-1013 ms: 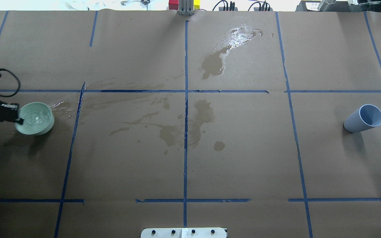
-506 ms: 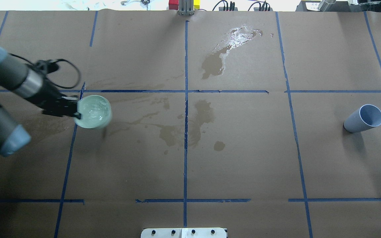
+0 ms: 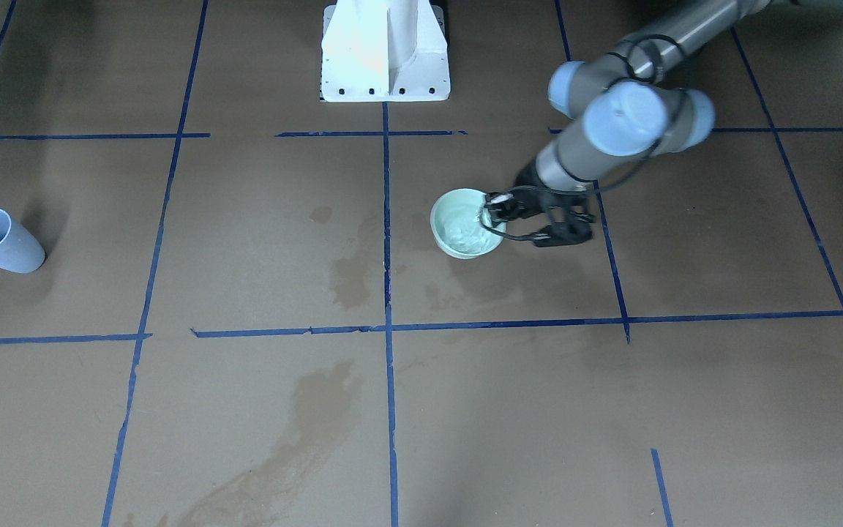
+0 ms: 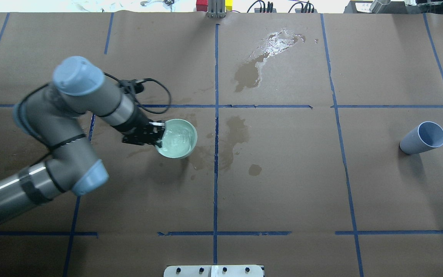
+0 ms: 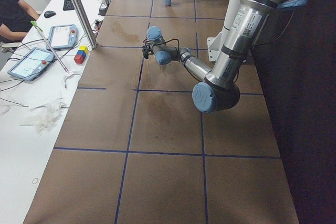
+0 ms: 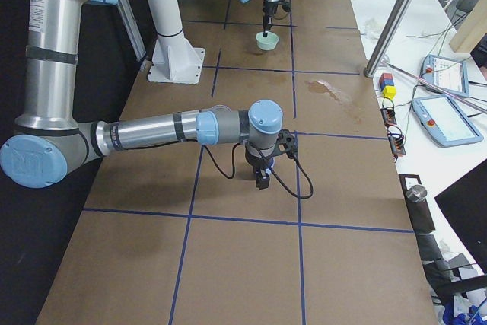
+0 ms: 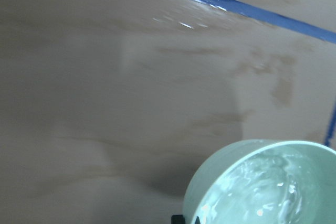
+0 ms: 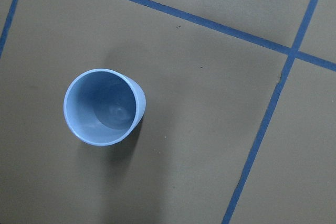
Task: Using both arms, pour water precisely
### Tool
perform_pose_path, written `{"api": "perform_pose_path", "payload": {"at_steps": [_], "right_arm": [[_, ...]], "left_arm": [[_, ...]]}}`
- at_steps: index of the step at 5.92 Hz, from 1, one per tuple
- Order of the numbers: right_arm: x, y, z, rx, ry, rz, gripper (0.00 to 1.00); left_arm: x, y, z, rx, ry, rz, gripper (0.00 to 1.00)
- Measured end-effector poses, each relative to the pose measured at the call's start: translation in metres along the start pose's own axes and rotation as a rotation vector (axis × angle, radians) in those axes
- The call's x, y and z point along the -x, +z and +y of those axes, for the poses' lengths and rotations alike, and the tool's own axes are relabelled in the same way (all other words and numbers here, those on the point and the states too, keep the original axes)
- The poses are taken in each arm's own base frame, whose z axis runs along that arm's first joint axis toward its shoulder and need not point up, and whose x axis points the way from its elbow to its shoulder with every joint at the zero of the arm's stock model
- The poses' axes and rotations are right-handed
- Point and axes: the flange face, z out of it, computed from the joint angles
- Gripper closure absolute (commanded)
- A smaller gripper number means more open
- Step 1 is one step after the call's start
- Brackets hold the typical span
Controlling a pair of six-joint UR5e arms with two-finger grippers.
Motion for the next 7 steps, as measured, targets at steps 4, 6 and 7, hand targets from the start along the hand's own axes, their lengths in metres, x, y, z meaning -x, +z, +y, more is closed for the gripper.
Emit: {"api": "perform_pose_path", "payload": {"at_steps": [4,6,7], "right_arm": [[0.017,-0.009,-0.004,-0.026,-0.028,-0.044,0.00],[0.027,-0.010,-0.008,-0.041,-0.066,-0.043,0.00],[0.033,-0.009,-0.011,-0.060,-0.107,-0.039,0.00]], "left_arm": [[-0.066,0.059,0.032,-0.022,0.025,-0.041,0.92],[-0.078,0.066,0.036,-0.019,0.033,-0.042,0.05],[-0.081,0.064,0.035,-0.027,0.036,-0.038,0.00]]}}
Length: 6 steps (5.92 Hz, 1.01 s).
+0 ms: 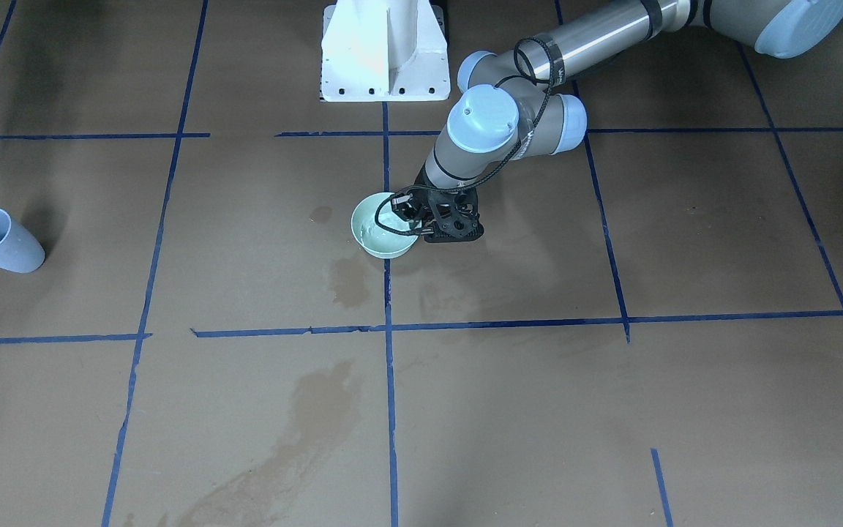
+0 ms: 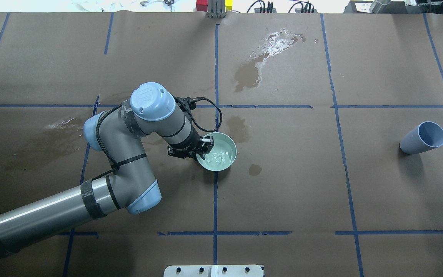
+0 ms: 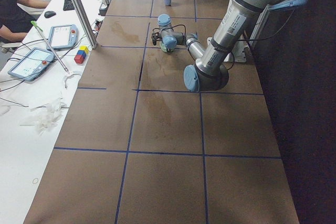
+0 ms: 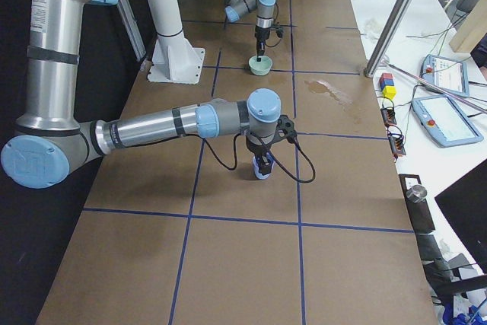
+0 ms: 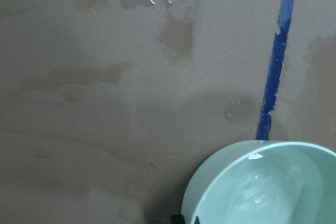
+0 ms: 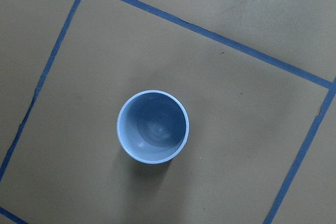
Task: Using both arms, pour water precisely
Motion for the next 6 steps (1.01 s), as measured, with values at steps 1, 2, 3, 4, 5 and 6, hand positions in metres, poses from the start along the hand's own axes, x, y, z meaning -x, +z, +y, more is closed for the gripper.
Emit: {"api": "perform_pose_path", "payload": {"at_steps": [1,2,3,4,5,6], "right_arm": [[0.003,0.002,-0.001,-0.011,-0.019,0.001,0.01],[0.007,0.002,-0.003,-0.023,-0.007,0.001,0.00],[0.013,0.004,-0.003,-0.062,0.027,0.005,0.00],[0.025,0.012,0.005,-0.137,0.065,0.026,0.00],[0.045,0.030,0.021,-0.249,0.114,0.064,0.00],[0.063,0.046,0.038,-0.359,0.173,0.076,0.01]], "left_arm": [[-0.004,-0.006,-0.001,-0.023,0.005,0.010,0.00],[-0.011,-0.023,-0.001,-0.051,0.006,0.037,0.00],[-0.018,-0.048,0.000,-0.074,-0.012,0.076,0.00],[-0.022,-0.070,0.001,-0.090,-0.040,0.112,0.00],[-0.018,-0.085,0.002,-0.102,-0.054,0.130,0.00],[-0.008,-0.099,0.003,-0.112,-0.062,0.137,0.00]]}}
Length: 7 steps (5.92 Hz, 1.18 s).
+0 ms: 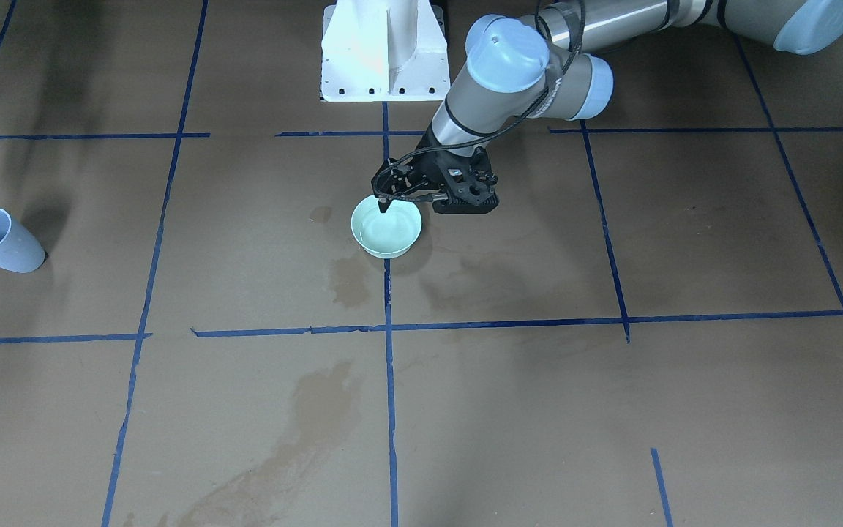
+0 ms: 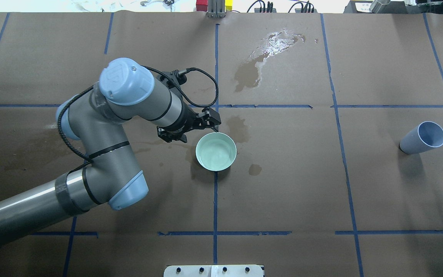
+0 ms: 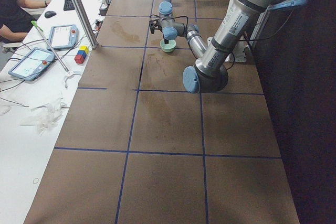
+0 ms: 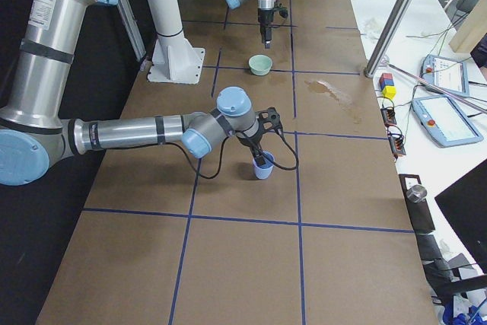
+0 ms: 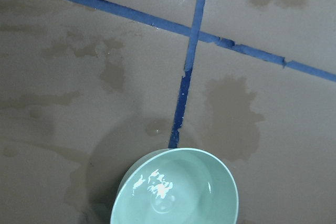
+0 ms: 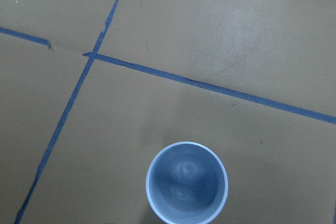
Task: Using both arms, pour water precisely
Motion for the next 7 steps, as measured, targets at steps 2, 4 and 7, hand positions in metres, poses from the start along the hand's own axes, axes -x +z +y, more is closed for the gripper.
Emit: {"api": "perform_pose_path", "payload": {"at_steps": [2,4,7], "right_arm": [[0.014,0.009,0.030,-0.188,0.119,0.028,0.01],[0.040,0.043,0.054,-0.356,0.152,0.145,0.00],[0.064,0.084,0.103,-0.544,0.138,0.269,0.00]], "left_arm": [[0.015,-0.032,0.004,-0.016,-0.011,-0.003,0.00],[0.023,-0.055,0.007,-0.027,-0.025,-0.019,0.00],[0.030,-0.069,0.007,-0.038,-0.033,-0.023,0.00]]}}
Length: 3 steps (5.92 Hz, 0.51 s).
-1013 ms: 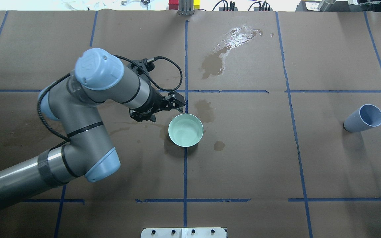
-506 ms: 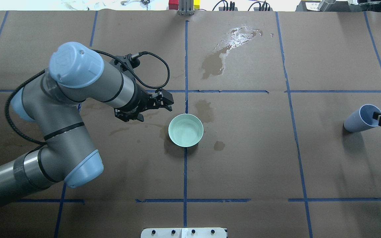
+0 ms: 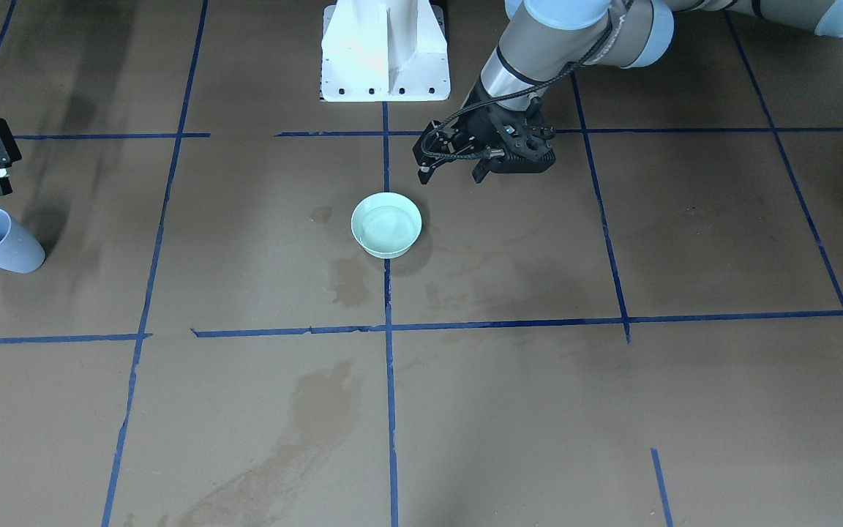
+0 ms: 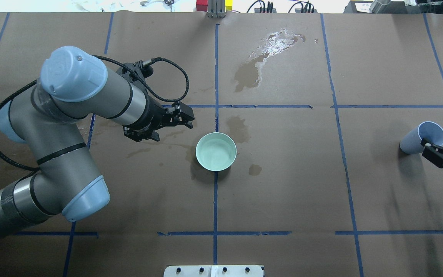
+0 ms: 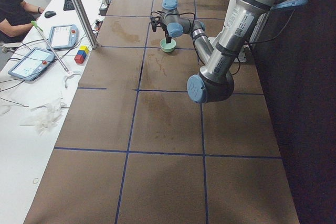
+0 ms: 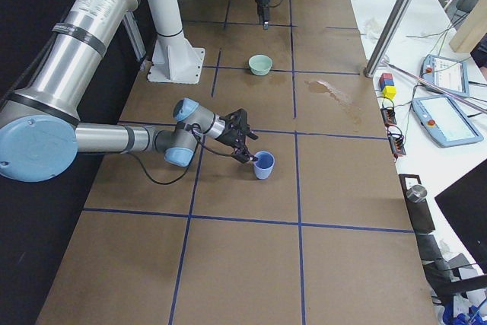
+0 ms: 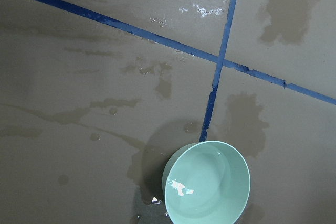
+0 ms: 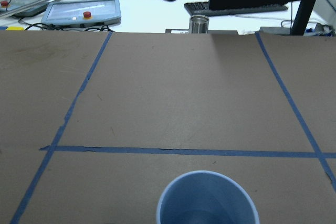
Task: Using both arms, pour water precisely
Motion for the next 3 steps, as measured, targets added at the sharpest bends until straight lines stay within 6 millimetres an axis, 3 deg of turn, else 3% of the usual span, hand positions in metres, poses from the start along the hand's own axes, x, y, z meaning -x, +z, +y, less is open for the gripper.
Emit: {"api": "perform_pose_path", "payload": {"at_steps": [1,3], "right_arm": [[0.001,0.002,0.023,-0.069,-0.009,0.016,0.00],[0.006,0.007,0.046,-0.152,0.026,0.017,0.01]], "left_arm": [[0.001,-0.003,-0.002,-0.005,-0.001,0.002,0.00],[0.001,-0.006,-0.004,-0.010,-0.003,0.005,0.00]]}}
